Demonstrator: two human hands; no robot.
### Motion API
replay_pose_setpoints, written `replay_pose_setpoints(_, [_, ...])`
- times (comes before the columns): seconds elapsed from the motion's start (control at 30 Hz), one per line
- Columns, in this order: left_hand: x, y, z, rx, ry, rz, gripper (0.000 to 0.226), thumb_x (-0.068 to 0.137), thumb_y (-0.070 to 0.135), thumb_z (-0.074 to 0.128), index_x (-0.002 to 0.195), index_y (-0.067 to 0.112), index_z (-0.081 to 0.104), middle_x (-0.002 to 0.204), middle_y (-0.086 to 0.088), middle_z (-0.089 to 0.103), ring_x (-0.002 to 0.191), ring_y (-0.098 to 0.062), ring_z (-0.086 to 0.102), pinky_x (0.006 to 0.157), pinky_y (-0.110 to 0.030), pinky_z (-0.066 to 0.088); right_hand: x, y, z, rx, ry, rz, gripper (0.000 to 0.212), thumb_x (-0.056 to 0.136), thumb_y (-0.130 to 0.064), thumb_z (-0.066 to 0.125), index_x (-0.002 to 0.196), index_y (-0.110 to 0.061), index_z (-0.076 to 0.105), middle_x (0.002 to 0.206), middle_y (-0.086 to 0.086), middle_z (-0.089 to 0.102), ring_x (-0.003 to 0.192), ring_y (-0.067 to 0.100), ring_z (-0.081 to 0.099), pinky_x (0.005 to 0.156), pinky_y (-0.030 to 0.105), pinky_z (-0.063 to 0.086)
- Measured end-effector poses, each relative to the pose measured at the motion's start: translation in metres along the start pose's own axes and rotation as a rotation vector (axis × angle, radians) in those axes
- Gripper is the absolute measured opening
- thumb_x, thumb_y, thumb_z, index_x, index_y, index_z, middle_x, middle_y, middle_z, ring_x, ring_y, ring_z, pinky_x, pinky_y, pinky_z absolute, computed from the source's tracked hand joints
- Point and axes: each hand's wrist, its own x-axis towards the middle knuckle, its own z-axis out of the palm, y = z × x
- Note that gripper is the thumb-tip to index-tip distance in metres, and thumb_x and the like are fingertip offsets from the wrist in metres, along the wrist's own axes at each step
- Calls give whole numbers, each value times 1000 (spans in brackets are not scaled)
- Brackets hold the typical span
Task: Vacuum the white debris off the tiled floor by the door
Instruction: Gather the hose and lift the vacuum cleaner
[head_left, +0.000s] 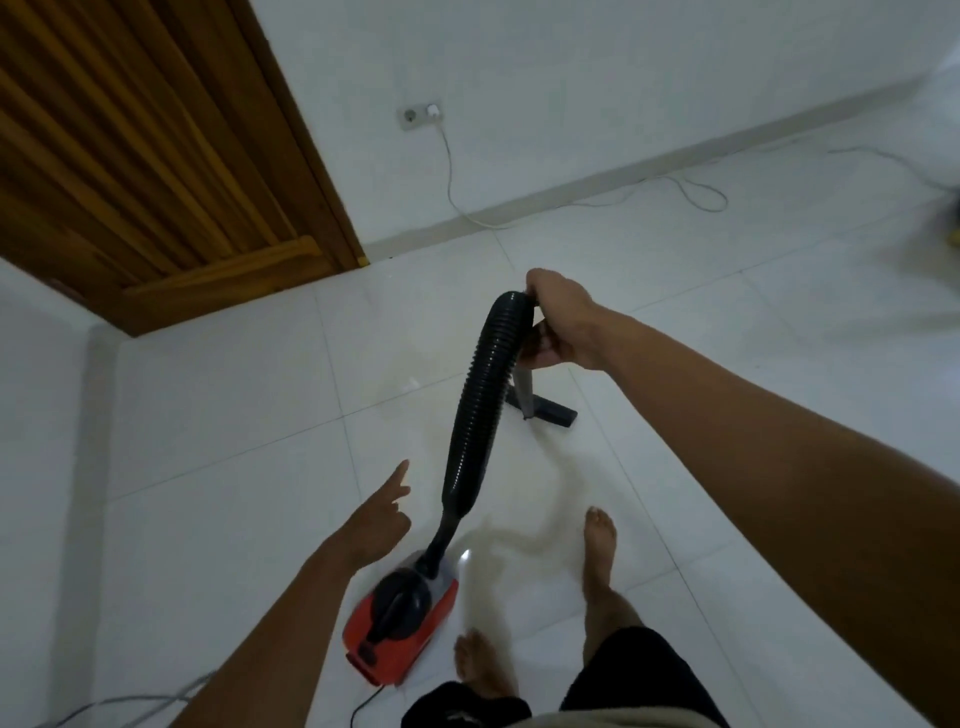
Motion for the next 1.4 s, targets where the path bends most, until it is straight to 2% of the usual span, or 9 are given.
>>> replay_pose_setpoints(0.13, [-27,-39,18,43,8,113,110,81,26,82,161,33,7,159,9,25,146,-14,27,111,-25,32,-38,11,42,-9,-52,-109,29,97,-4,37,90,-6,64,70,18,66,65,31,68,62,37,63])
replay_pose_setpoints(0.23, [-29,-35,37,-87,133,145,70,68,41,91,125,18,57,123,5,63,117,-15,60,83,-11,47,-58,20,64,-200,-219,-178,29,93,7,48,112,-5,67,81,17,72,72,29,74,62,32,61])
replay_pose_setpoints(0.33, [-38,-16,45,-199,201,192,49,72,35,90,104,29,54,101,9,60,89,-1,59,67,-6,42,-73,26,78,-360,-269,-272,31,92,1,66,121,-10,63,83,16,75,73,26,77,66,31,62])
replay_pose_setpoints(0.6, [-23,8,45,-231,321,260,37,88,32,77,90,36,40,93,17,44,88,-1,45,96,-23,32,-95,24,110,-528,-312,-399,31,92,-6,65,122,-17,62,68,1,72,64,17,74,66,37,65])
replay_pose_setpoints(0.67, [-15,10,42,-234,269,302,18,96,28,68,97,12,59,98,-19,63,102,-23,62,106,-34,40,-97,26,116,-571,-321,-430,30,91,-7,63,118,-20,62,65,-2,71,64,16,73,61,33,63])
replay_pose_setpoints(0.73, [-2,7,43,-266,264,331,54,100,34,62,129,-10,54,128,-40,53,123,-43,53,110,-38,42,-99,28,121,-567,-321,-458,26,91,-13,64,115,-22,63,60,-10,68,62,12,71,57,25,59])
replay_pose_setpoints(0.97, [62,-23,57,-205,485,406,72,84,68,63,137,22,51,134,-2,60,127,-18,56,109,-47,44,-91,42,120,-348,-274,-415,30,96,-21,66,126,-21,67,77,22,68,56,11,61,61,28,60])
replay_pose_setpoints(1.2, [60,-1,48,-256,650,381,23,85,34,70,95,15,64,84,-5,71,80,-23,70,73,-32,57,-57,118,102,39,-180,-348,62,93,-14,71,145,-39,47,69,5,54,58,12,54,61,29,56])
replay_pose_setpoints(1.4, [77,2,47,-232,797,500,20,85,31,75,92,16,63,75,9,64,71,-11,66,64,-24,54,35,304,114,-505,-63,-134,113,72,-48,89,160,-36,18,119,0,63,107,19,65,83,32,56])
